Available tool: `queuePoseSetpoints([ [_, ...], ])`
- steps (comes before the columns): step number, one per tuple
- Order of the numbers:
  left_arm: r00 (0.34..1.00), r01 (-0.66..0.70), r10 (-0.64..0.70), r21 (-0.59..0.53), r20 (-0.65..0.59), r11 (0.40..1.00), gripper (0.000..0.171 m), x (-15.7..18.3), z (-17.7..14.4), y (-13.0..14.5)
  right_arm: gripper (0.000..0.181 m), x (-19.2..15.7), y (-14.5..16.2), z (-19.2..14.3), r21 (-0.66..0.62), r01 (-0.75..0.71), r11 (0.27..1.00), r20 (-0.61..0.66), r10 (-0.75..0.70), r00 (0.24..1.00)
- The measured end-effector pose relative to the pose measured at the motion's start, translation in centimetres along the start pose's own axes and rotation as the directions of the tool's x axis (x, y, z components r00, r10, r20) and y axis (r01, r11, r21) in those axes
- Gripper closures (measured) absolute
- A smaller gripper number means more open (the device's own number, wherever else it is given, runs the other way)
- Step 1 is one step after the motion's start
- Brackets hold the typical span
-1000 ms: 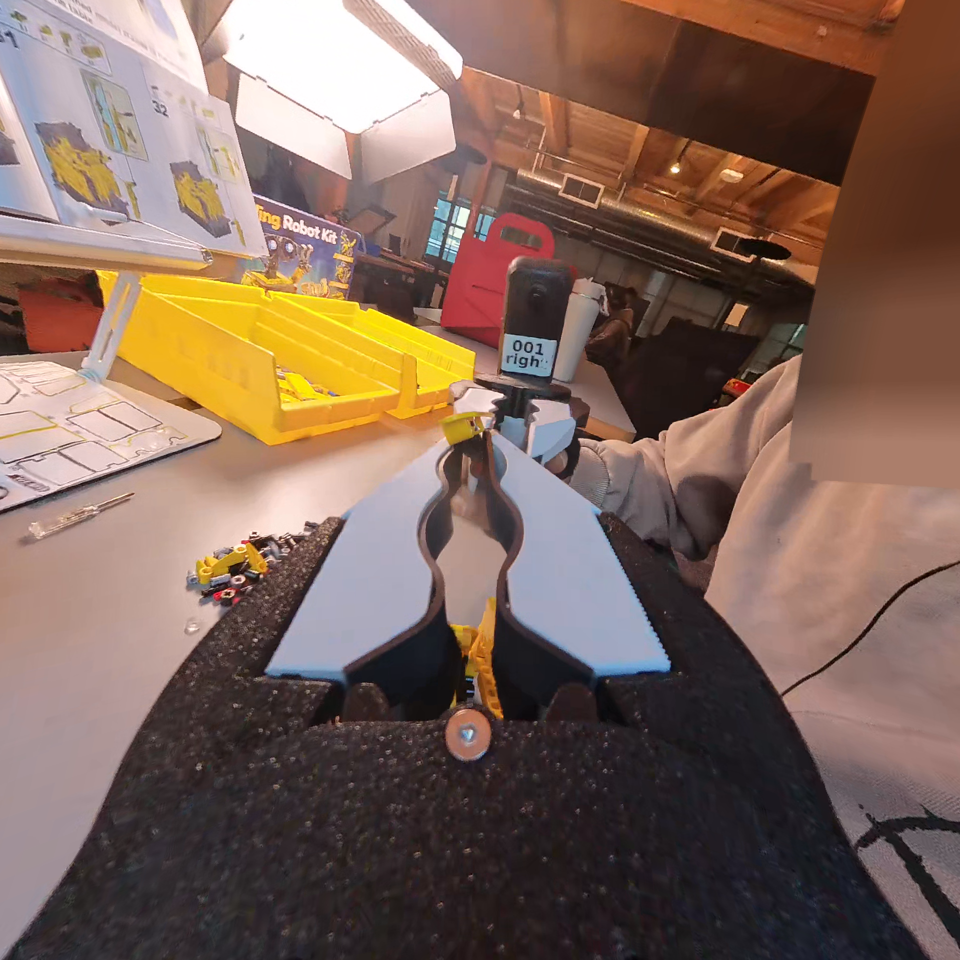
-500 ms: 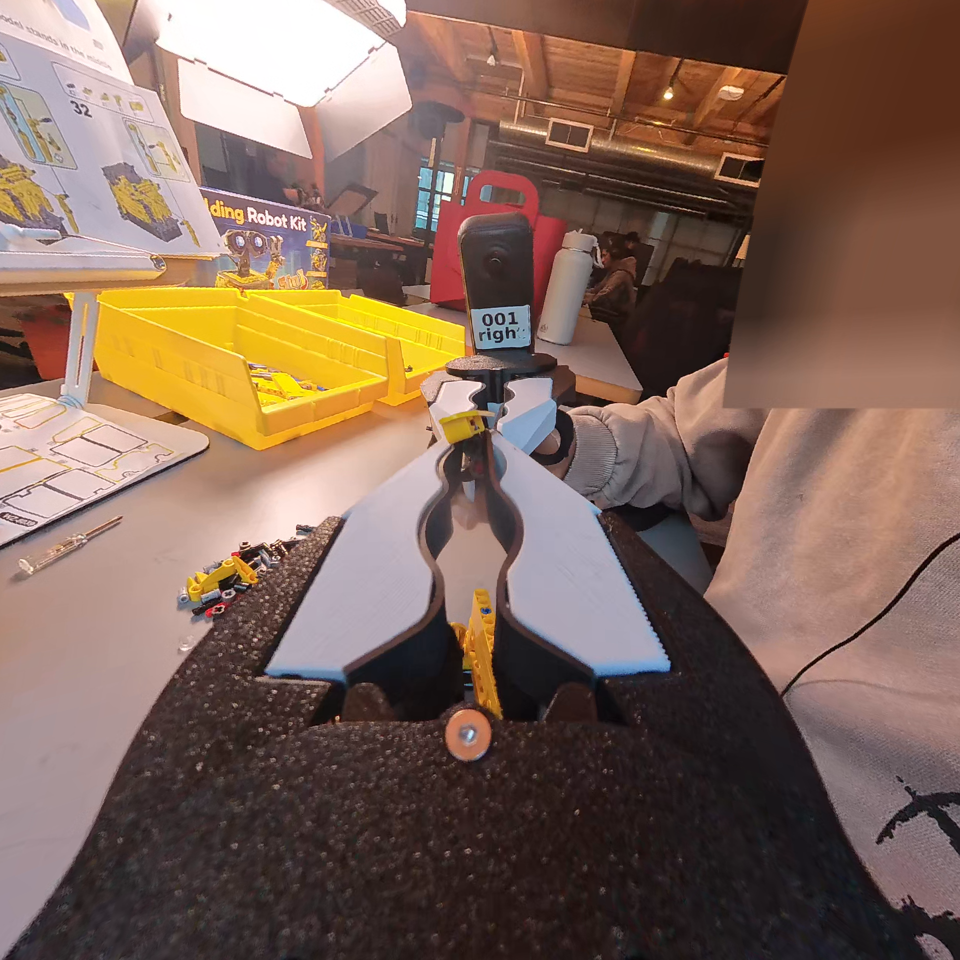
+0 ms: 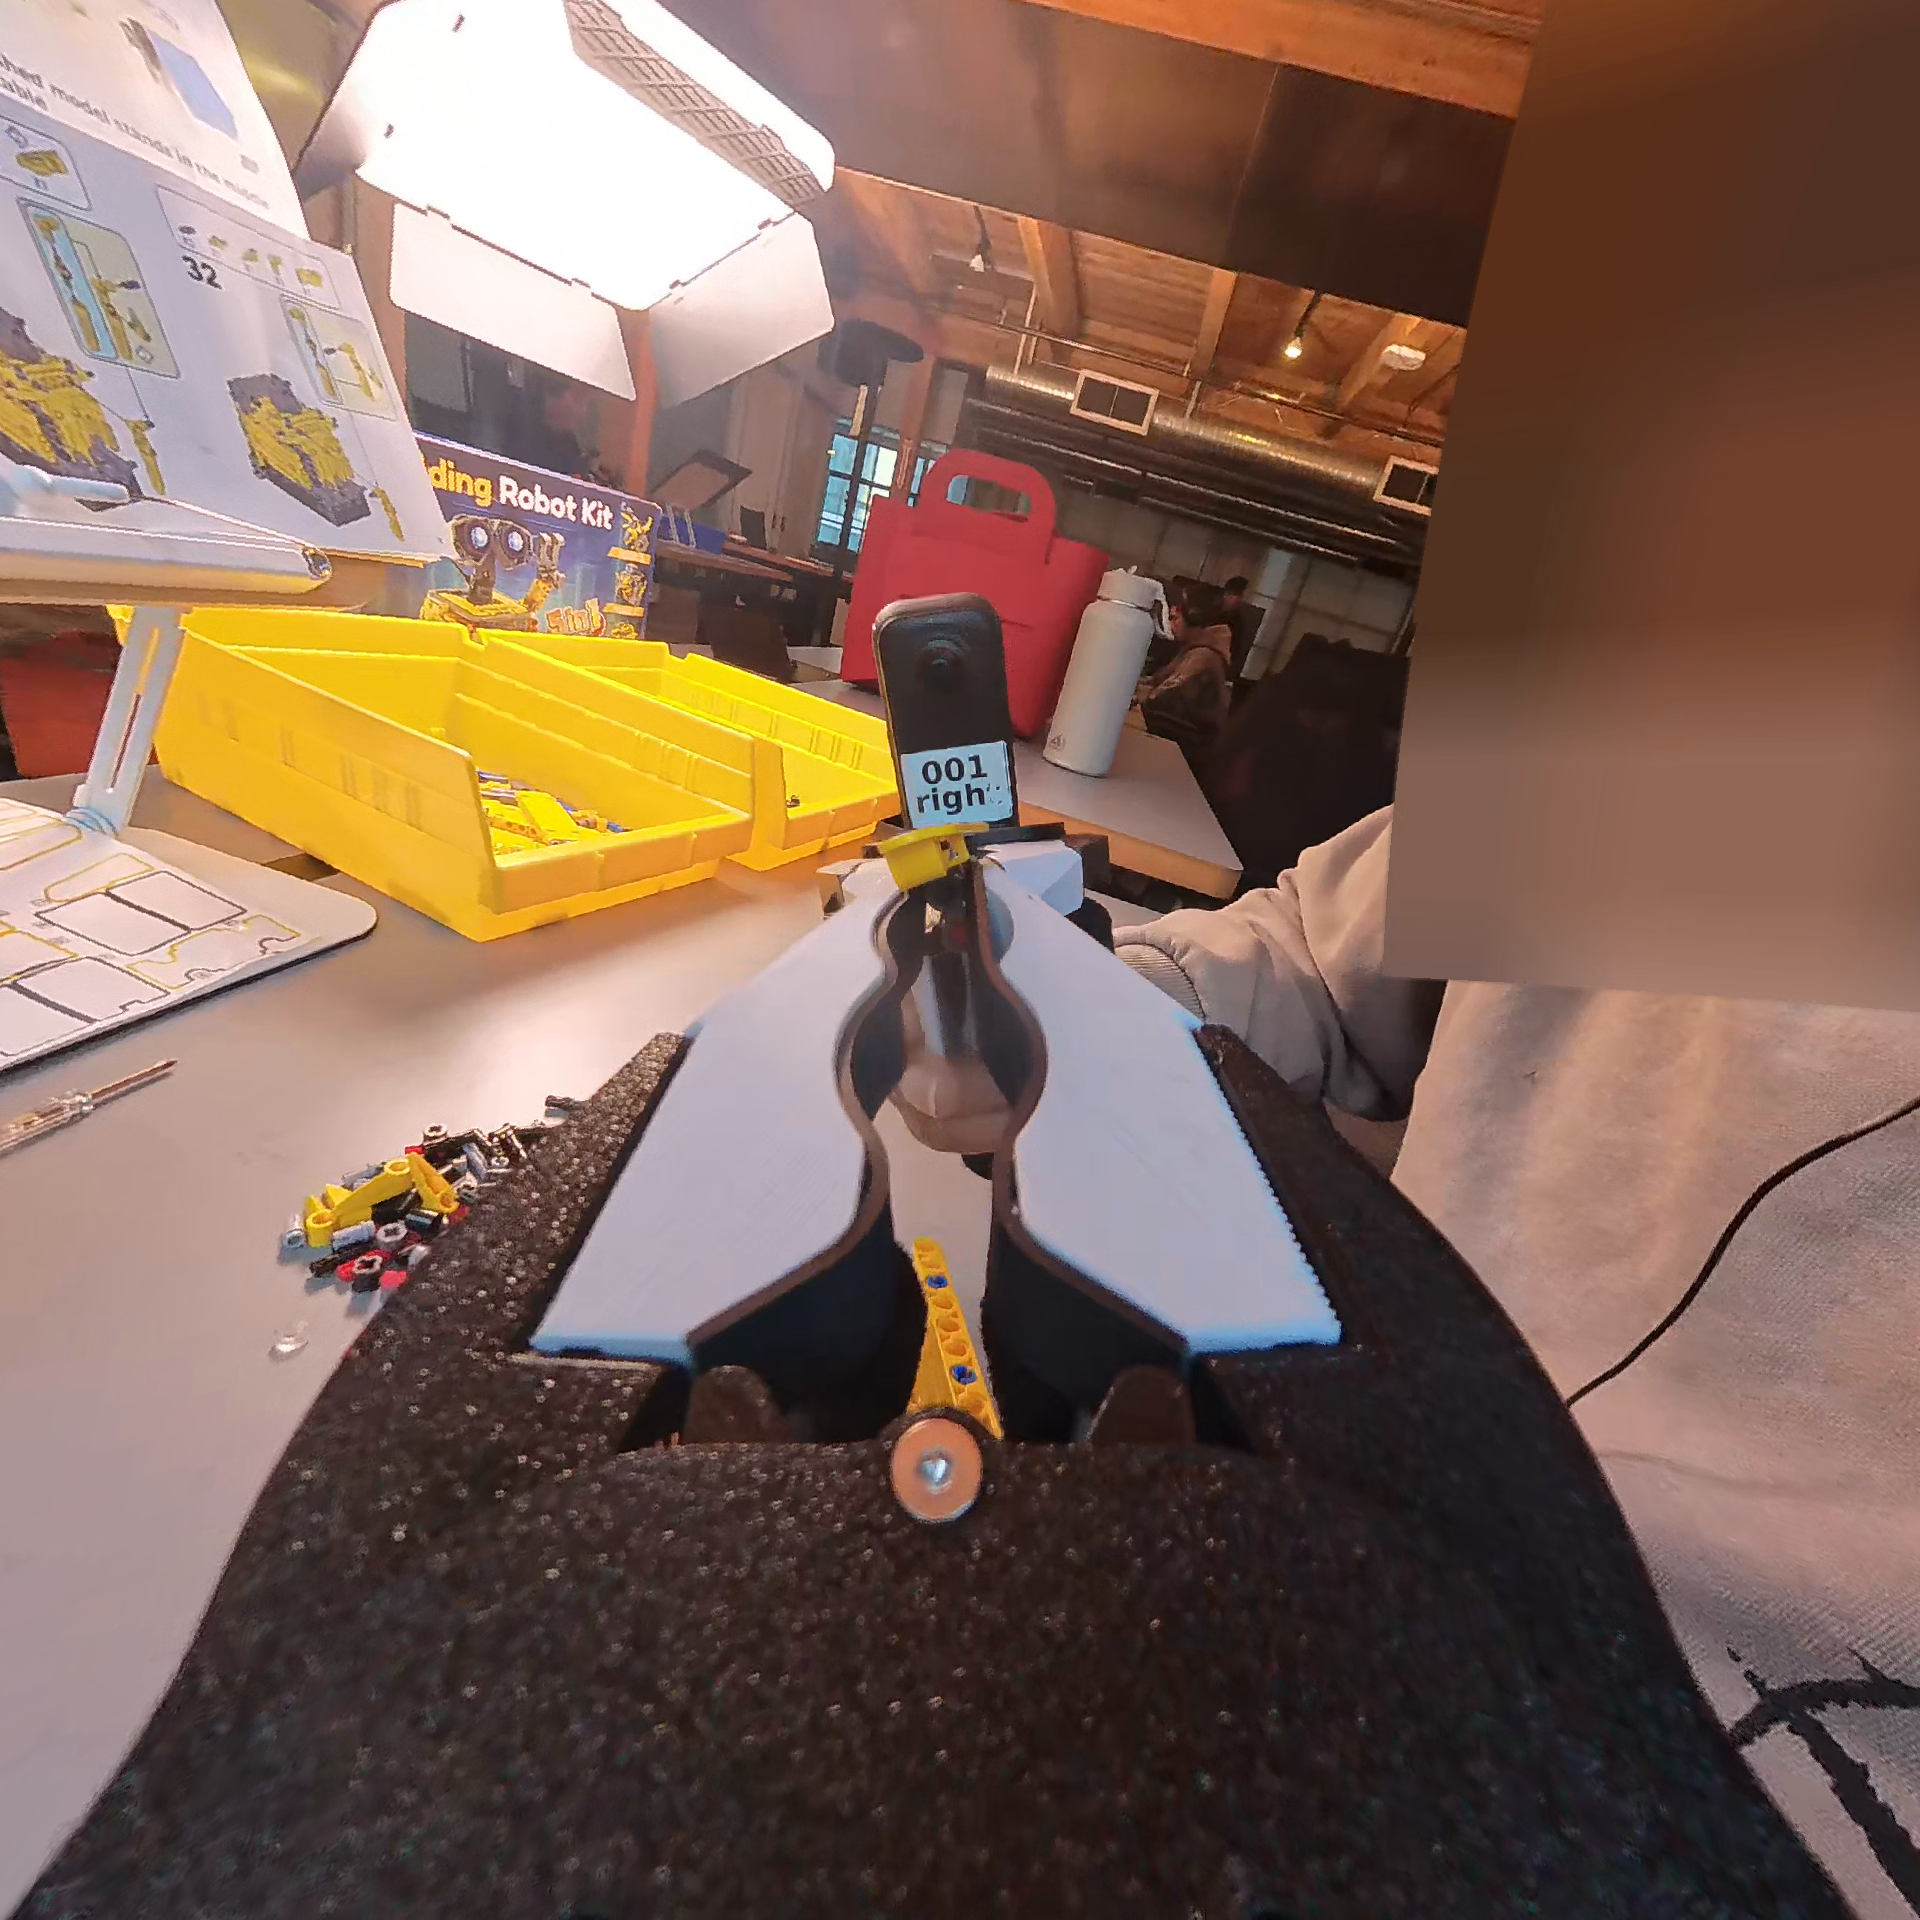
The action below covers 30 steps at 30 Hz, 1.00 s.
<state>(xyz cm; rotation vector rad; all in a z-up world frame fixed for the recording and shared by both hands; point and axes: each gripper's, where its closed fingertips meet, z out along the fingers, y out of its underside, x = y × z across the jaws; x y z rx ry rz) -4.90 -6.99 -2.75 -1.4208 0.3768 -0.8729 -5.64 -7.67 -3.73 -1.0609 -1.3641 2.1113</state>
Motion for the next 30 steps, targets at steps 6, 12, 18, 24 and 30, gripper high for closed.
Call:
queuePoseSetpoints([
  [6, 1.0, 0.004, -0.004, 0.01, 0.011, 1.0, 0.165, -0.4, -0.1, 0.1, 0.178, 0.4, 0.1, 0.1, -0.005, 0.006, 1.0, -0.037, -0.007, 0.999],
  [12, 1.0, -0.006, 0.006, 0.022, 0.016, 1.0, 0.166, -0.5, -0.1, 0.0, 0.177, 0.5, 0.0, 0.2, 0.006, -0.021, 1.0, -0.045, 0.021, 0.999],
  [18, 0.998, -0.027, 0.024, 0.054, 0.05, 0.998, 0.166, -0.8, -0.1, -0.4, 0.177, 0.9, -0.5, 0.3, 0.074, -0.08, 0.994, -0.054, 0.084, 0.995],
  [24, 0.998, -0.002, -0.005, 0.102, 0.066, 0.995, 0.166, -1.3, -0.4, -1.0, 0.177, 1.3, -1.1, 0.8, 0.134, -0.152, 0.979, -0.042, 0.159, 0.986],
  [30, 0.997, 0.044, -0.052, 0.119, 0.063, 0.992, 0.166, -1.8, -0.6, -1.1, 0.179, 1.7, -1.4, 1.0, 0.138, -0.139, 0.981, -0.029, 0.145, 0.989],
])
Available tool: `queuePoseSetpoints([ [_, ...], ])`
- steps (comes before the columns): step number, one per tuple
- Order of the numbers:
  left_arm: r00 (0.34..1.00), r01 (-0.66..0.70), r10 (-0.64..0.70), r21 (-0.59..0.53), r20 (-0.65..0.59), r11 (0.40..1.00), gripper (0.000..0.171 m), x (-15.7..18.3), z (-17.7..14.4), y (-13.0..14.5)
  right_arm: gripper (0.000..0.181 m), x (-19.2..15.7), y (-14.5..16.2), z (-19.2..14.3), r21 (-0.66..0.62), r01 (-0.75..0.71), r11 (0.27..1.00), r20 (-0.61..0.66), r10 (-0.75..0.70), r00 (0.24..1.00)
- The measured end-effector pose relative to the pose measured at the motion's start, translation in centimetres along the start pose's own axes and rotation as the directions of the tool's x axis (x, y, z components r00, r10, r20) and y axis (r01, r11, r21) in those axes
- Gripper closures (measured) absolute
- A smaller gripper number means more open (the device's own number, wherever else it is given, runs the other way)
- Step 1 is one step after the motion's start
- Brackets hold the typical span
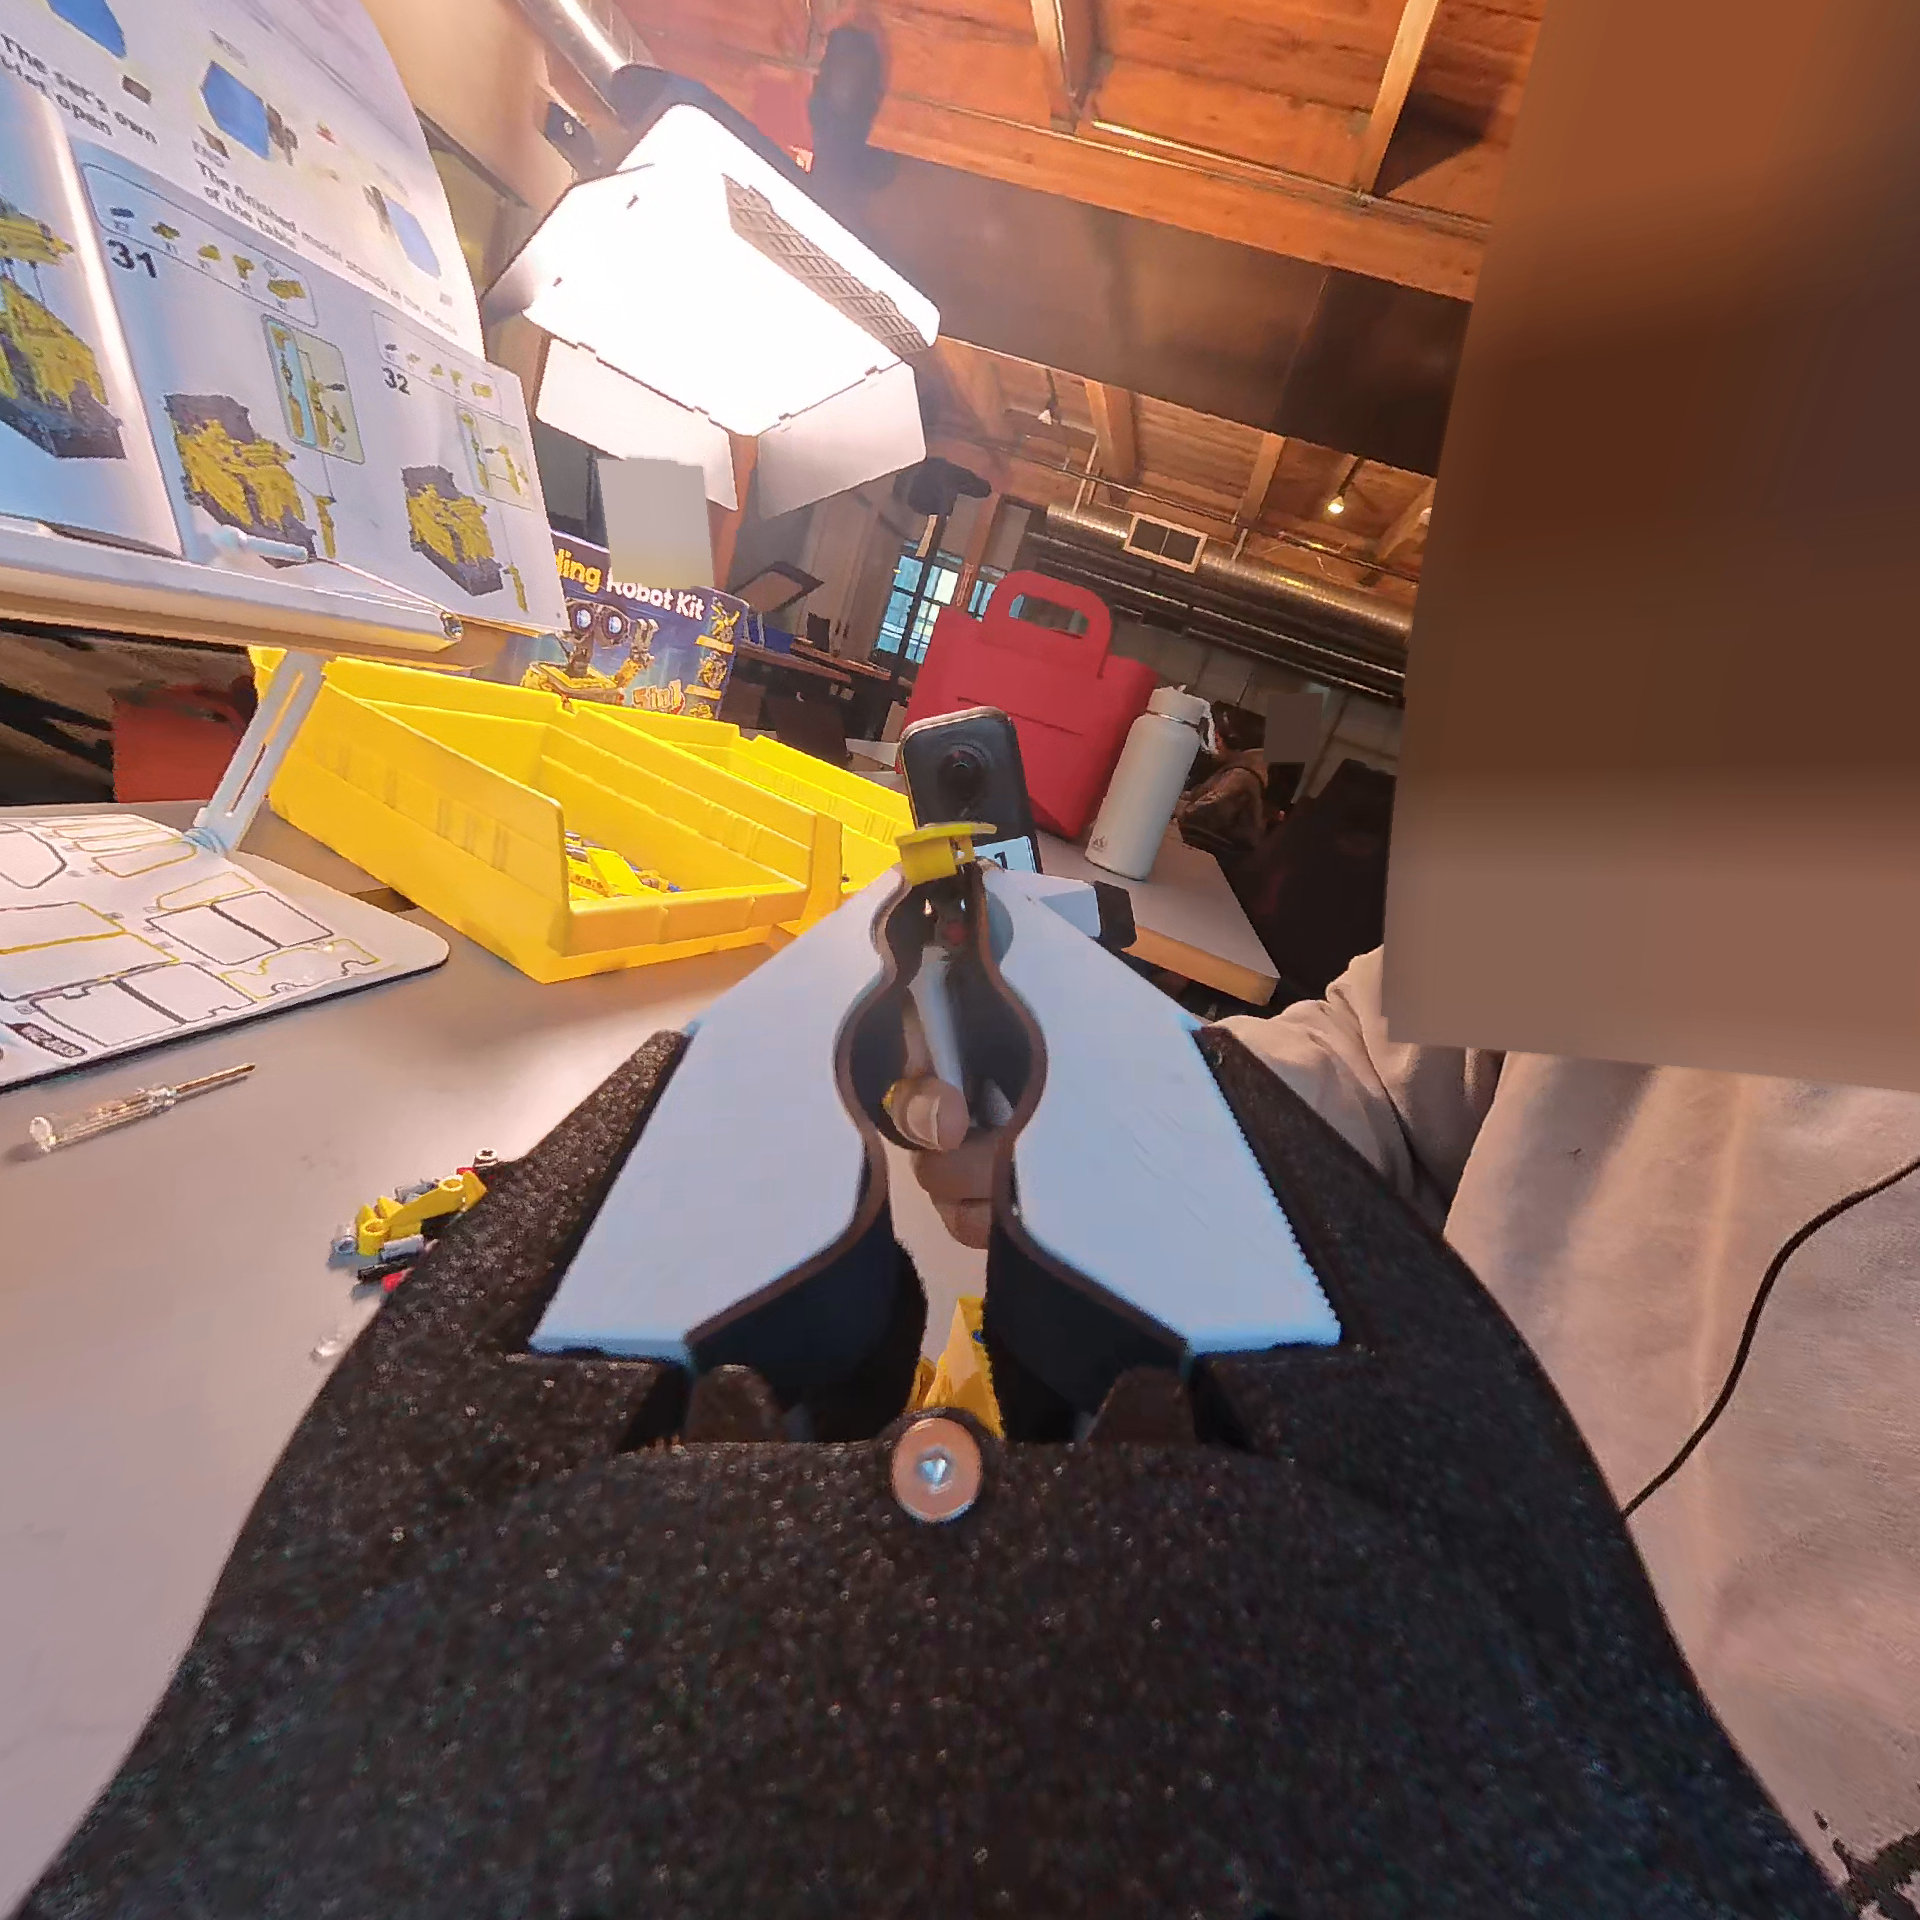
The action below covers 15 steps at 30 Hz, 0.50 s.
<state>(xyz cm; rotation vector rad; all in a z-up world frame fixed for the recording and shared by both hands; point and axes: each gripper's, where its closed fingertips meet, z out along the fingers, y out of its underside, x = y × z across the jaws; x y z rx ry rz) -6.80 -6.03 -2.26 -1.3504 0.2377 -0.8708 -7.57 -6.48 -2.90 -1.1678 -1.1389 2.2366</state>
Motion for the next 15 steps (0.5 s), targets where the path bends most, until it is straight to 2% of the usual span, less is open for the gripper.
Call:
queuePoseSetpoints([
  [3, 0.999, 0.051, -0.051, -0.009, -0.013, 0.999, 0.166, -0.3, -0.1, 0.3, 0.181, 0.2, 0.1, -0.1, -0.006, -0.005, 1.0, 0.014, 0.005, 1.0],
  [15, 0.996, 0.077, -0.081, -0.093, -0.033, 0.993, 0.166, 0.0, 0.0, 1.2, 0.181, 0.0, 0.5, -1.1, -0.1, 0.088, 0.991, 0.059, -0.082, 0.995],
])
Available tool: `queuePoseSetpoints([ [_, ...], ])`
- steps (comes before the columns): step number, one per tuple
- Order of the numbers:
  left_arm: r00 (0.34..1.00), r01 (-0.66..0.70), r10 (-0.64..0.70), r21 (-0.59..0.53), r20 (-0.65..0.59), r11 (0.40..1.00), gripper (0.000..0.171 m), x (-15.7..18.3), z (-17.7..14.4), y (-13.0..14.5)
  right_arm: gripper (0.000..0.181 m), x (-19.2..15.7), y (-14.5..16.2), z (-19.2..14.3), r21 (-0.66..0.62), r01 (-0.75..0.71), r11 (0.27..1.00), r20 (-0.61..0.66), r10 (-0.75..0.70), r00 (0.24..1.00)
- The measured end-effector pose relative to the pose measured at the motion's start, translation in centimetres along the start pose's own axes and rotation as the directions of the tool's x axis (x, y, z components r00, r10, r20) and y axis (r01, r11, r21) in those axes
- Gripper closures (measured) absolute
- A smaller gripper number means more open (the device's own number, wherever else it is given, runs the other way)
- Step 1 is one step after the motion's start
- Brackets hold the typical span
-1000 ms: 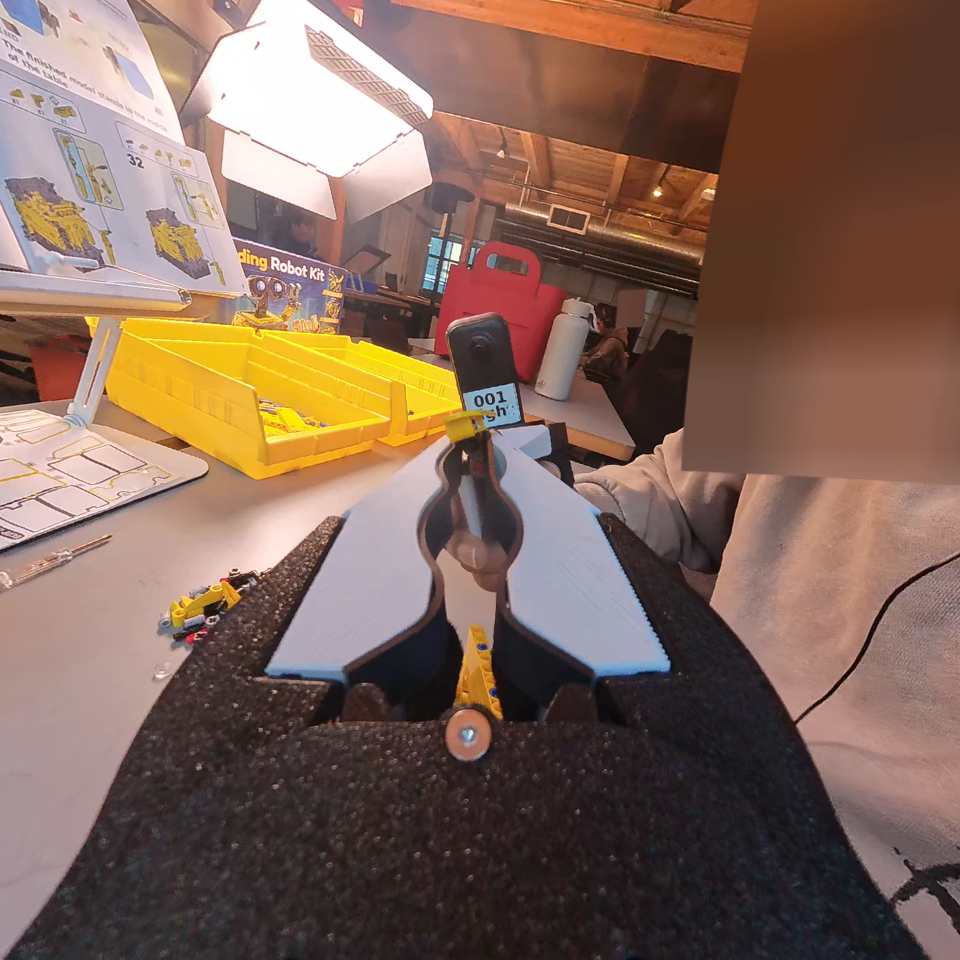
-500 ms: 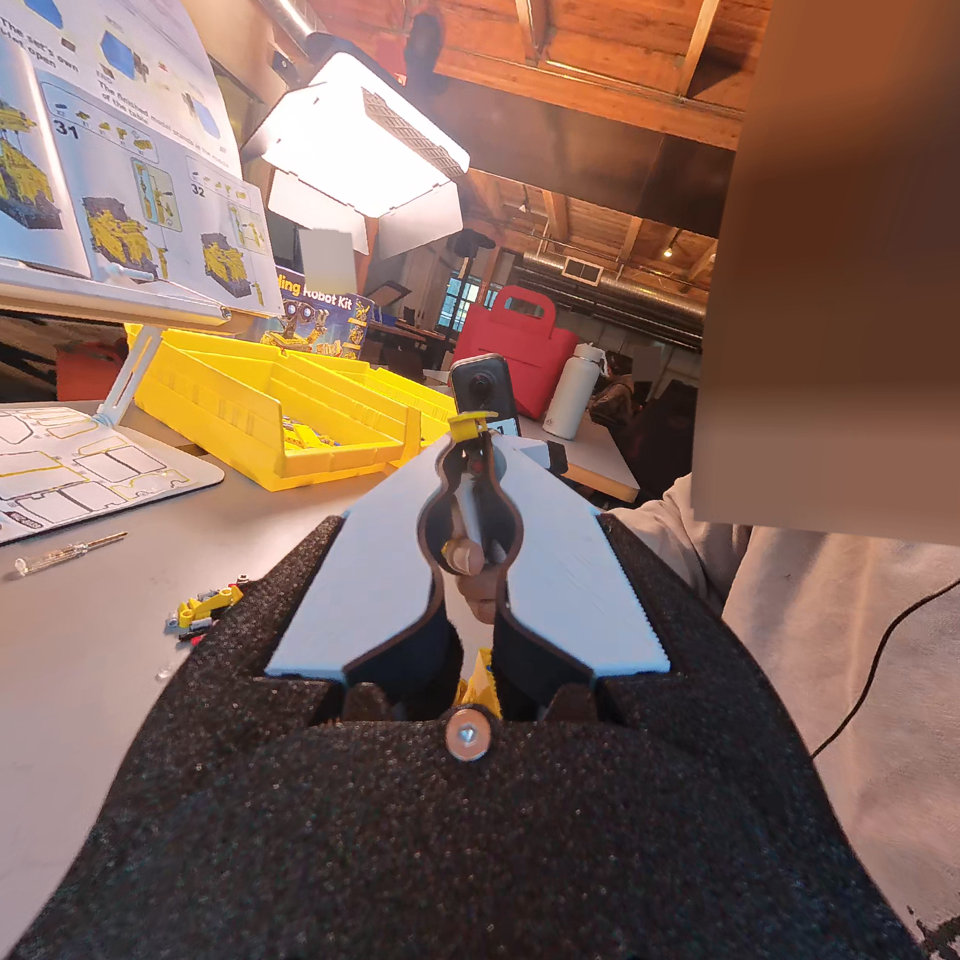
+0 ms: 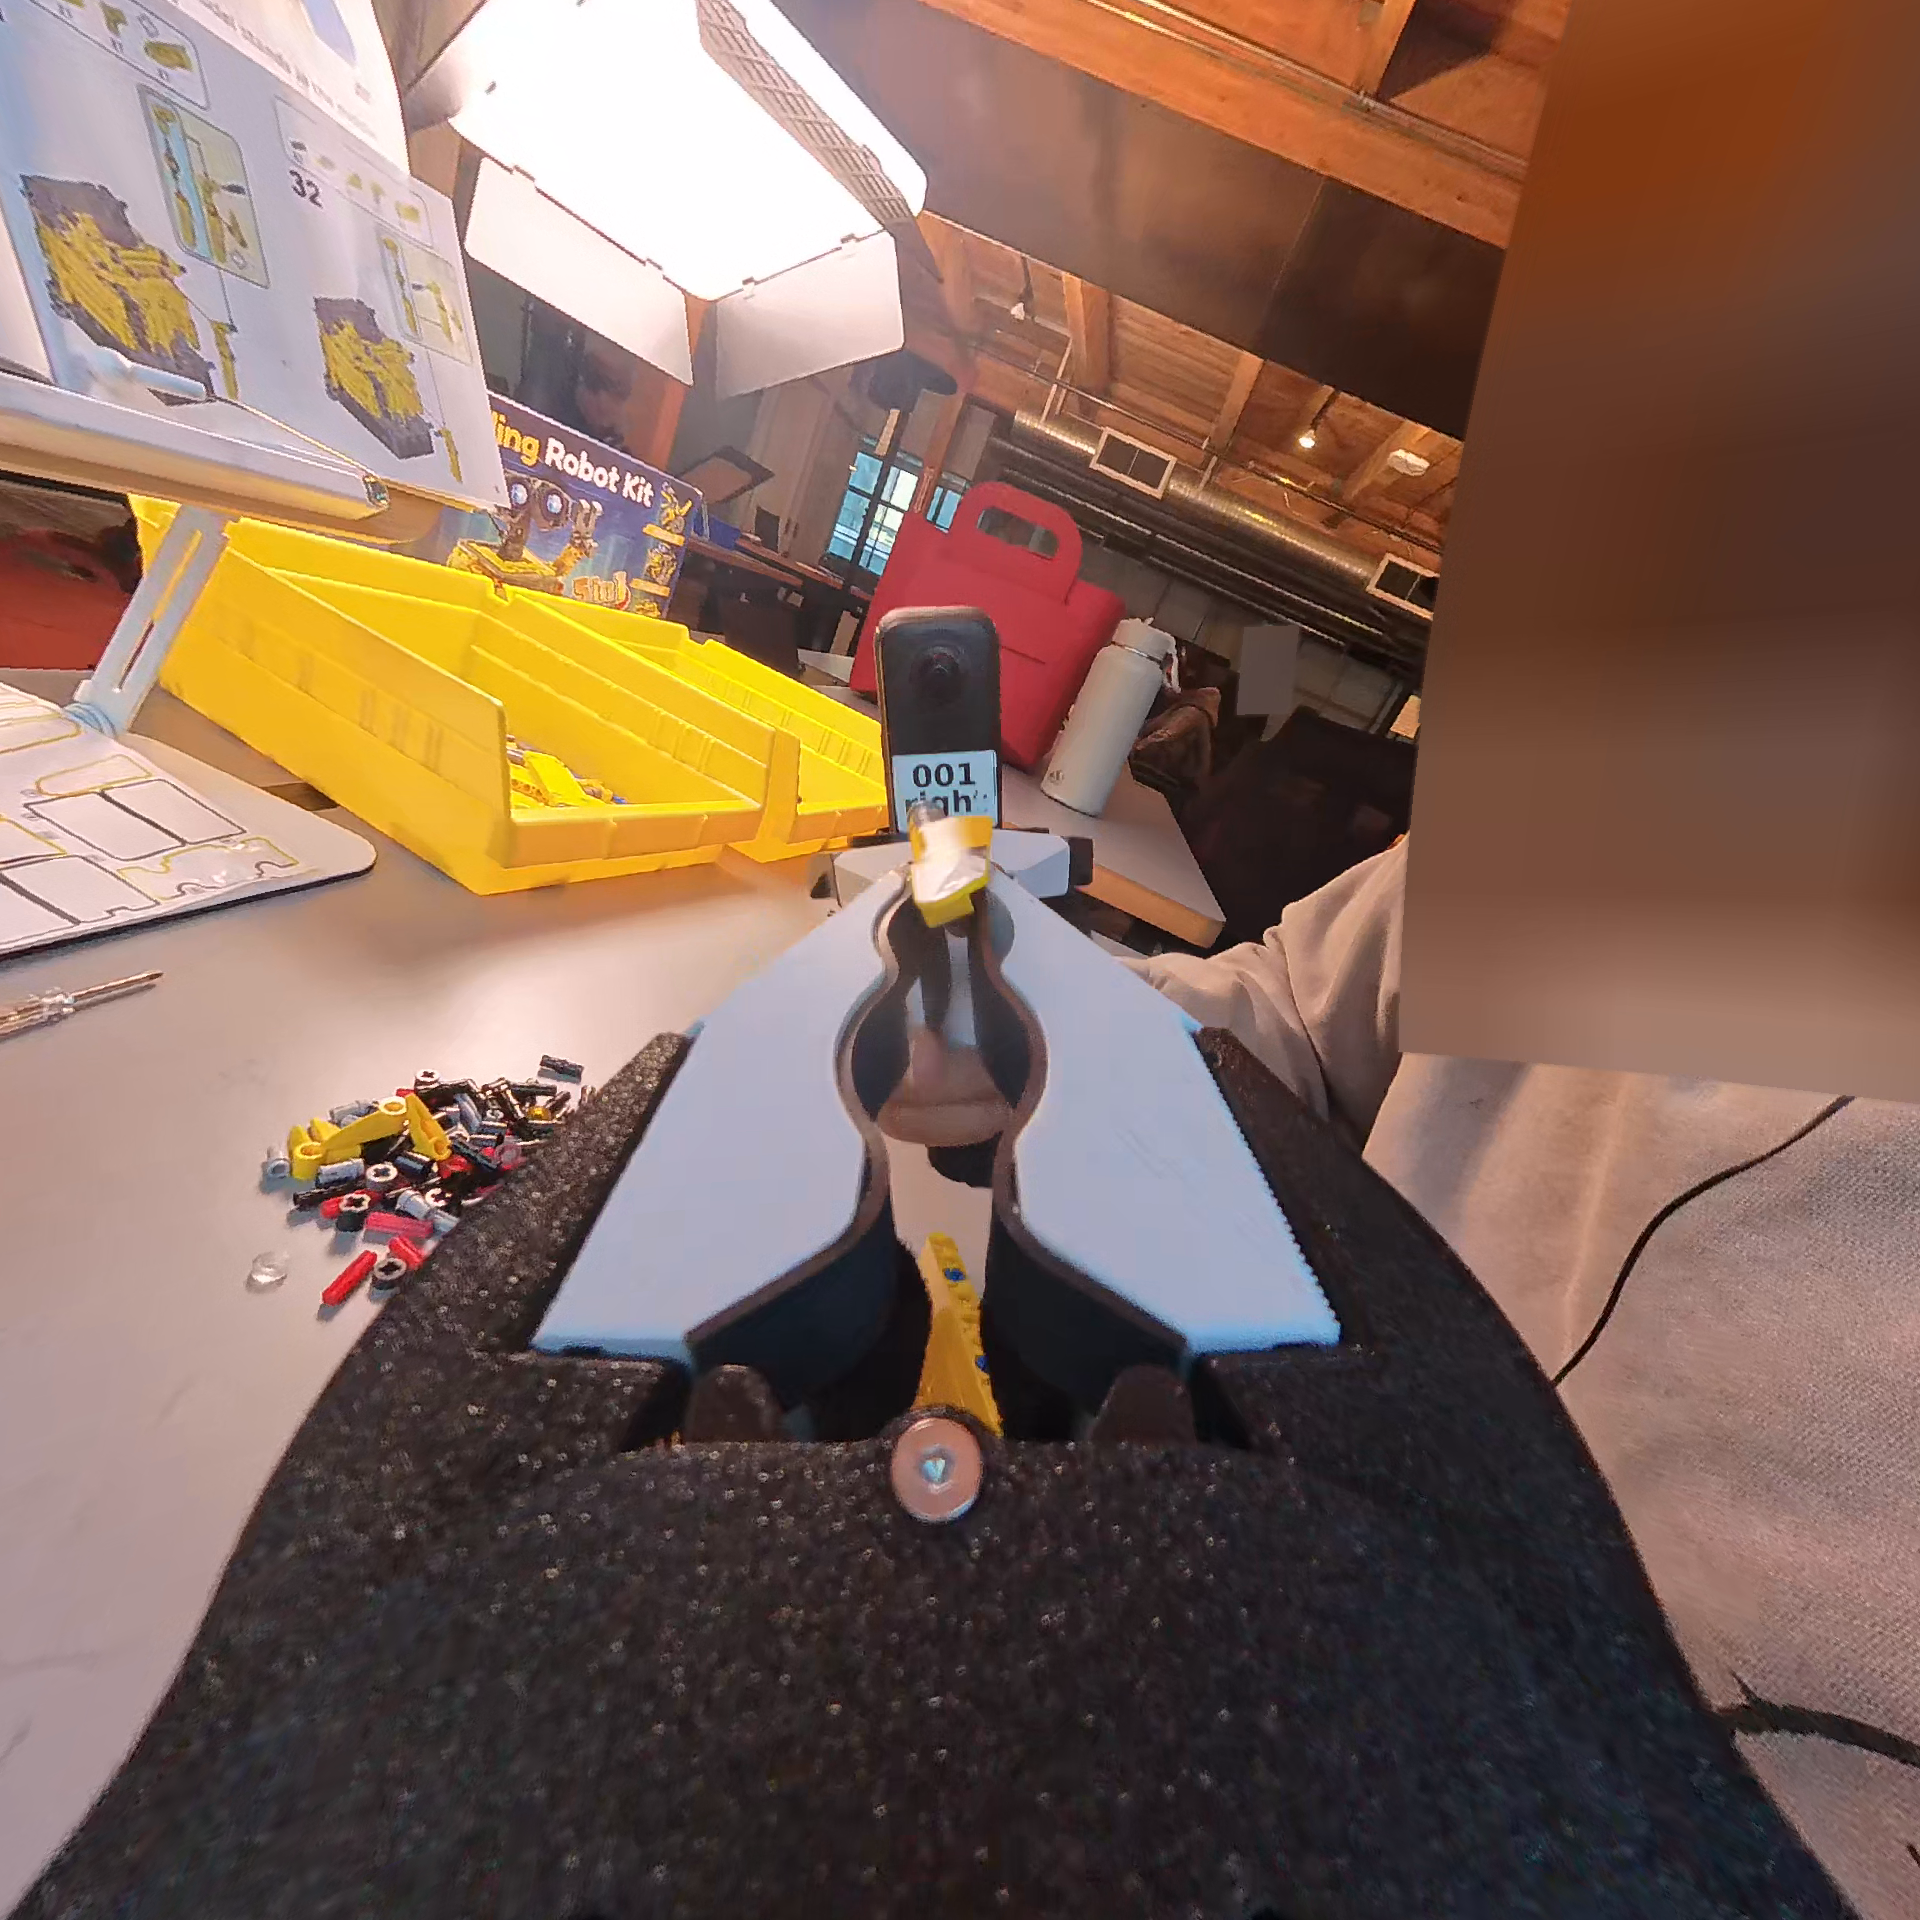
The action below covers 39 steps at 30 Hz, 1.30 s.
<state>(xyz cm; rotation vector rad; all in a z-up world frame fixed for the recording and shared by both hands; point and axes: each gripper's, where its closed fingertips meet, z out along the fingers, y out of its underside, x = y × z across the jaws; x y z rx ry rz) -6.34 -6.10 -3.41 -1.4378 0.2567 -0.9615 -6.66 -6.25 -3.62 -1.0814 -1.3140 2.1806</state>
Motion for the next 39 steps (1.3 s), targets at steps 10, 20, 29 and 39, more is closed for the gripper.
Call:
queuePoseSetpoints([
  [10, 0.999, 0.04, -0.04, -0.015, -0.008, 0.999, 0.168, -0.1, 0.3, 0.6, 0.181, 0.2, -0.1, -1.1, -0.047, 0.042, 0.998, -0.005, -0.042, 0.999],
  [20, 1.0, 0.0, 0.001, -0.047, 0.015, 0.999, 0.168, -0.1, 0.4, 1.1, 0.18, 0.3, -0.2, -1.4, -0.041, 0.022, 0.999, 0.004, -0.022, 1.0],
  [29, 0.999, -0.026, 0.028, -0.094, 0.019, 0.995, 0.143, -0.3, 0.0, 1.2, 0.179, 1.1, 1.3, -1.6, -0.105, -0.016, 0.994, -0.029, 0.013, 0.999],
  [39, 0.996, -0.071, 0.079, -0.209, 0.029, 0.975, 0.16, -0.3, 0.0, 2.5, 0.181, 0.1, 0.8, -1.2, -0.09, 0.03, 0.996, -0.019, -0.032, 0.999],
])
